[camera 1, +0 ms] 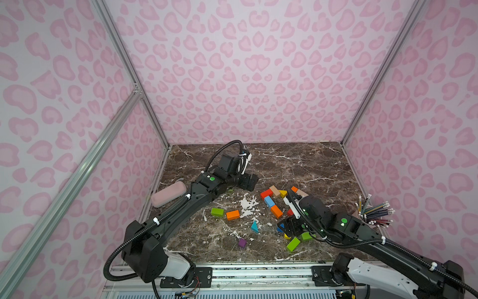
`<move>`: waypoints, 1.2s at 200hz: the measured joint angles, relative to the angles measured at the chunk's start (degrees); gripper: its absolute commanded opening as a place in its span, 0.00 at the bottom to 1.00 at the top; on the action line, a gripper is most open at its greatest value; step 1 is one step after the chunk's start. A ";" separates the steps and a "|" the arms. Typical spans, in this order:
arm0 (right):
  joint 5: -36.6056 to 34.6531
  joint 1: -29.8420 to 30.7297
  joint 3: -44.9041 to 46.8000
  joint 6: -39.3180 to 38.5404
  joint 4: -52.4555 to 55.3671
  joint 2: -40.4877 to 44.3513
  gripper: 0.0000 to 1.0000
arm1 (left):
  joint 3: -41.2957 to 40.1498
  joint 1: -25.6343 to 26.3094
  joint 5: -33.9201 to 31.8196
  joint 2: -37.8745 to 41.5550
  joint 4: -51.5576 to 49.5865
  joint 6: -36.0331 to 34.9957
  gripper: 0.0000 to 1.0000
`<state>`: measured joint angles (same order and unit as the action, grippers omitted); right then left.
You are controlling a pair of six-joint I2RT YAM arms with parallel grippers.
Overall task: Assemble a heart with building blocks
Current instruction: Assemble the building block at the center of the board.
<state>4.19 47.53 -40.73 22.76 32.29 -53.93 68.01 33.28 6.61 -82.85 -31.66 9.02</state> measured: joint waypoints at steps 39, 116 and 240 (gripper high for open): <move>-3.15 3.37 0.33 -0.13 -0.96 -6.64 0.70 | -3.21 -4.26 5.27 2.12 2.34 -1.95 0.97; -6.40 3.74 -1.95 -1.42 -2.64 -19.37 0.61 | -5.64 -4.79 7.30 4.02 4.44 -2.97 0.99; -10.43 3.87 -4.22 -3.30 -3.65 -28.26 0.53 | -5.95 -4.79 7.50 4.09 4.44 -2.99 1.00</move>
<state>-6.24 51.40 -44.95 19.46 28.64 -82.19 62.06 28.49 14.11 -78.76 -27.22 6.02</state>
